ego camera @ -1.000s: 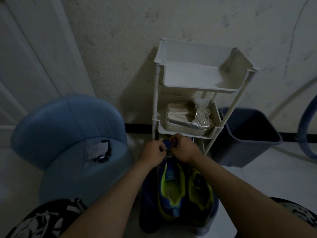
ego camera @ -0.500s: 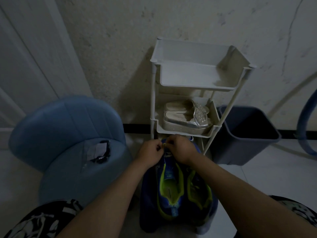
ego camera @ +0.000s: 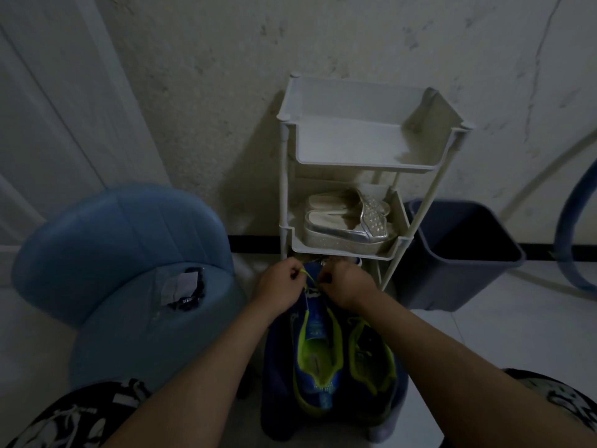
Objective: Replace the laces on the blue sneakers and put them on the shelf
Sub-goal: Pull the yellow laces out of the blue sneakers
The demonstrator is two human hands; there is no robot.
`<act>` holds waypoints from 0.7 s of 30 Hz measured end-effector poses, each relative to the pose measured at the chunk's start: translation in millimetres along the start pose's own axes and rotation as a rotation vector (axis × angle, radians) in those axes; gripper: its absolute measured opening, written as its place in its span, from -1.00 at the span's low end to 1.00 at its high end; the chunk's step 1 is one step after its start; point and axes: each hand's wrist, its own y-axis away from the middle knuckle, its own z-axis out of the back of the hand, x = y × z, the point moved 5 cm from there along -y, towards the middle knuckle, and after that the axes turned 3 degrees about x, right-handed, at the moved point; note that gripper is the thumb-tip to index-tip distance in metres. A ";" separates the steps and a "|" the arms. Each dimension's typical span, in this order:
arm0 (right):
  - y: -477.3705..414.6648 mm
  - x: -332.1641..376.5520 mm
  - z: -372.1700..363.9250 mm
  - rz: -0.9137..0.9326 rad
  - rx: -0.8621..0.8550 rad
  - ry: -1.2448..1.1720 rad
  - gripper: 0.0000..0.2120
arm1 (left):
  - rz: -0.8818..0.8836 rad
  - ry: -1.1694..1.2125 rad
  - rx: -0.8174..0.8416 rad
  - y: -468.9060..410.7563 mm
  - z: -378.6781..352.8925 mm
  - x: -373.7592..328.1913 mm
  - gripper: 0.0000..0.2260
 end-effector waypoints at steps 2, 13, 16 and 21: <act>-0.7 1.8 -0.4 0.023 0.000 -0.007 -0.81 | -0.004 0.010 0.006 0.0 -0.5 -0.5 -0.90; 1.1 12.4 13.4 0.047 -0.165 -0.268 -0.84 | -0.072 0.015 0.077 -0.2 -3.0 -4.3 -0.85; 2.4 10.4 13.0 0.012 -0.140 -0.251 -0.81 | -0.136 -0.068 0.011 2.3 2.7 -9.1 -0.87; 6.2 6.4 4.2 0.009 0.016 -0.089 -0.83 | 0.000 0.104 -0.007 -2.8 2.8 -2.6 -0.77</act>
